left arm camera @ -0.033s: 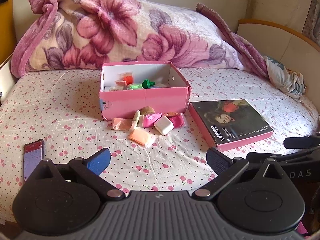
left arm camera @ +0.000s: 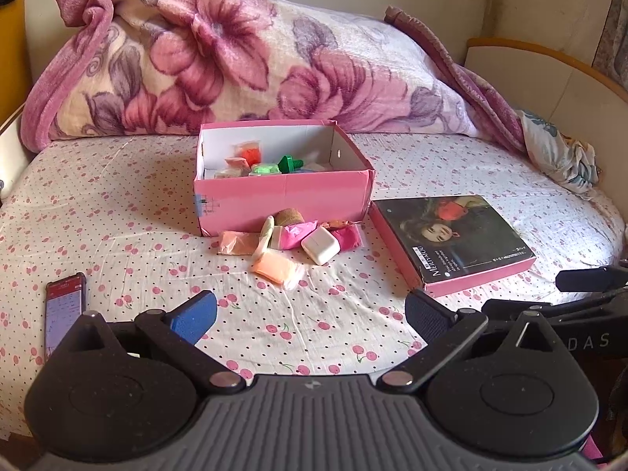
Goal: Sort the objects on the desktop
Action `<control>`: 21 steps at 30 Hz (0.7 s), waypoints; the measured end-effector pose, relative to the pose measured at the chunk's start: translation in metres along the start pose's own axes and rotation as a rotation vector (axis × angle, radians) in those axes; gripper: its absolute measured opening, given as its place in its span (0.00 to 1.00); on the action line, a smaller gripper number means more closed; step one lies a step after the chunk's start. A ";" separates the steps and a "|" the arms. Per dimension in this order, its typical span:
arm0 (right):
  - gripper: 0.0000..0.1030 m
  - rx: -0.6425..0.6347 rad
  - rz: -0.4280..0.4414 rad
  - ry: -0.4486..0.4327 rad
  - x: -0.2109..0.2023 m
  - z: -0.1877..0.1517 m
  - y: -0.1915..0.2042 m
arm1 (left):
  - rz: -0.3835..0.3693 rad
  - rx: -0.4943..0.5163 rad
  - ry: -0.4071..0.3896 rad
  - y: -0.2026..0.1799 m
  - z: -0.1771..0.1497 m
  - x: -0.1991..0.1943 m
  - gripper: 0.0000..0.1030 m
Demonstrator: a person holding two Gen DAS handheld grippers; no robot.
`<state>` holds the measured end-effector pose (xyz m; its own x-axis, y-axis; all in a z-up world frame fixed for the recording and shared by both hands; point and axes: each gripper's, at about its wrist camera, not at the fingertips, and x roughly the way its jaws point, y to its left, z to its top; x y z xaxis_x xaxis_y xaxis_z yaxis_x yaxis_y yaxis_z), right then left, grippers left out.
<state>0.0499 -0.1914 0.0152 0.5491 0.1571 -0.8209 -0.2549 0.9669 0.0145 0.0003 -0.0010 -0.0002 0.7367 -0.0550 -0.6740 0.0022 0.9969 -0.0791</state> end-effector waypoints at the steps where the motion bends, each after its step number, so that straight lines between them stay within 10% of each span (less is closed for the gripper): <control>1: 0.99 -0.001 -0.002 0.000 0.000 0.000 0.000 | -0.002 -0.001 0.001 -0.001 0.000 0.000 1.00; 21: 0.99 -0.007 -0.012 0.002 0.001 0.000 0.000 | -0.015 -0.002 -0.002 -0.006 0.001 -0.002 0.99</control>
<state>0.0505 -0.1914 0.0143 0.5507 0.1449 -0.8220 -0.2541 0.9672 0.0003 -0.0006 -0.0070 0.0024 0.7382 -0.0694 -0.6710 0.0113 0.9958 -0.0905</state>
